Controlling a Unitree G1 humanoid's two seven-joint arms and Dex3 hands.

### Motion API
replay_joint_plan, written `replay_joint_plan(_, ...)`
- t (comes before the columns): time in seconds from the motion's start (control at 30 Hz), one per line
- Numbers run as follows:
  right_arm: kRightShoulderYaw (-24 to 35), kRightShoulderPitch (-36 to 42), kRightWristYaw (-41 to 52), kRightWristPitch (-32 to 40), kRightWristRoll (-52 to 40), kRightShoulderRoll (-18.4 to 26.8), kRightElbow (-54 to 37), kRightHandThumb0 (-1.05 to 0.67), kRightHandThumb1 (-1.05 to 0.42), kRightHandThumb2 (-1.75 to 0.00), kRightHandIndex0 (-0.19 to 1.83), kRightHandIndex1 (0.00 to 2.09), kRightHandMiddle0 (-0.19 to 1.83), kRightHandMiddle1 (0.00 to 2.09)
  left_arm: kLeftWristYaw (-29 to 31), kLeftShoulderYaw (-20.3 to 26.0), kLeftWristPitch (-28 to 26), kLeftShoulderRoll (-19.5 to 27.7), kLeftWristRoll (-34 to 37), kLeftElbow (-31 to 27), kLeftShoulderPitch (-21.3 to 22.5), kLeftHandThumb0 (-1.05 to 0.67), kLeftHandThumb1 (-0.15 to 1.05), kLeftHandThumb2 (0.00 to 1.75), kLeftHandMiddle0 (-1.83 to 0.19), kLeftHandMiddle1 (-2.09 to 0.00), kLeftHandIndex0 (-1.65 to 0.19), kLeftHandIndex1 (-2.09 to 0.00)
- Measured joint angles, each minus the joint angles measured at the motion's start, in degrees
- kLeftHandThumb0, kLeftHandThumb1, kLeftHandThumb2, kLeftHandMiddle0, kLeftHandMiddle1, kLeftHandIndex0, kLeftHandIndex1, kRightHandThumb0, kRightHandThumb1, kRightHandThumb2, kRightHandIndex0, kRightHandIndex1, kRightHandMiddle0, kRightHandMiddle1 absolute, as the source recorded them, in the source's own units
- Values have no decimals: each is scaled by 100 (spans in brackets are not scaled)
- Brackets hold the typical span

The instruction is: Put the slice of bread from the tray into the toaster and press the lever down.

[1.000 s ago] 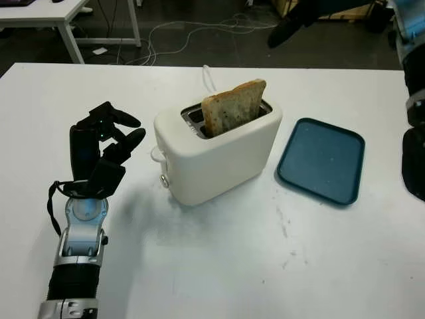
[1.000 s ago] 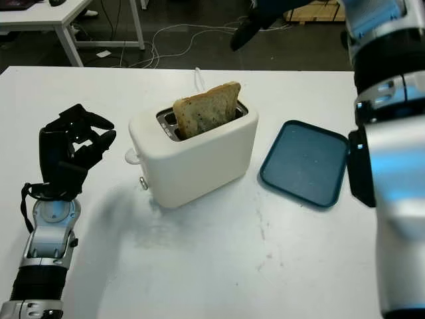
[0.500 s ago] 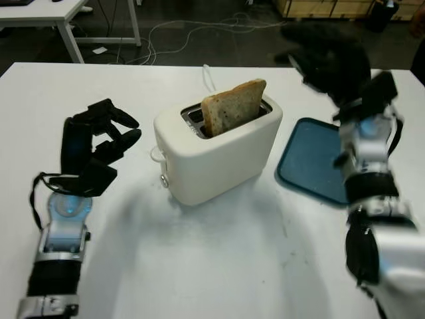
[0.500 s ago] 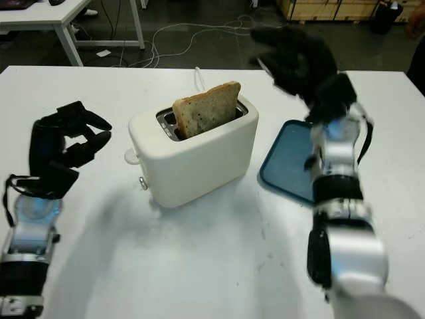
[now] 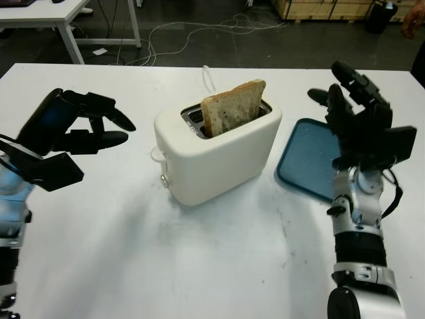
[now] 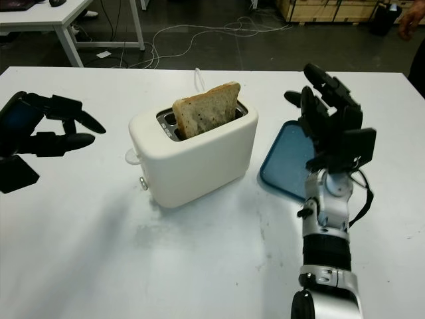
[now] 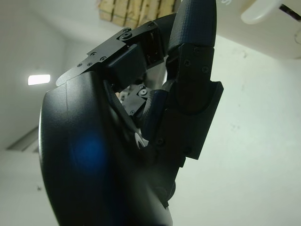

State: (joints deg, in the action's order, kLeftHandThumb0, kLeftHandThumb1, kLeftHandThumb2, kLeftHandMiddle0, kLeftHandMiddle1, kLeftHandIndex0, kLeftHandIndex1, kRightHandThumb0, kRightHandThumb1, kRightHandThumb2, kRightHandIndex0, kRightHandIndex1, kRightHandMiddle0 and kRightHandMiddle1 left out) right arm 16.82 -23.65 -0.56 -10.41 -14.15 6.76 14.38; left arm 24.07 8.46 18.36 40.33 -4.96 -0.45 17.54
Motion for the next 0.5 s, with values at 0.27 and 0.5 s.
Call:
replay_joint_plan(0.27,-218,455,-305,4,418,-190,-458,-37,-92,-29,90,104,111,18,198,-206,-41,44,-201,-47,91,-87,92,22,-104,-140,-122,-17)
replay_joint_plan(0.5,-376,703,-292,-253,626,-199,-503,-40,-92,-26,83,124,113,24,236,-490,-41,45,-509,-46,147,-84,92,24,-102,-142,-117,-11)
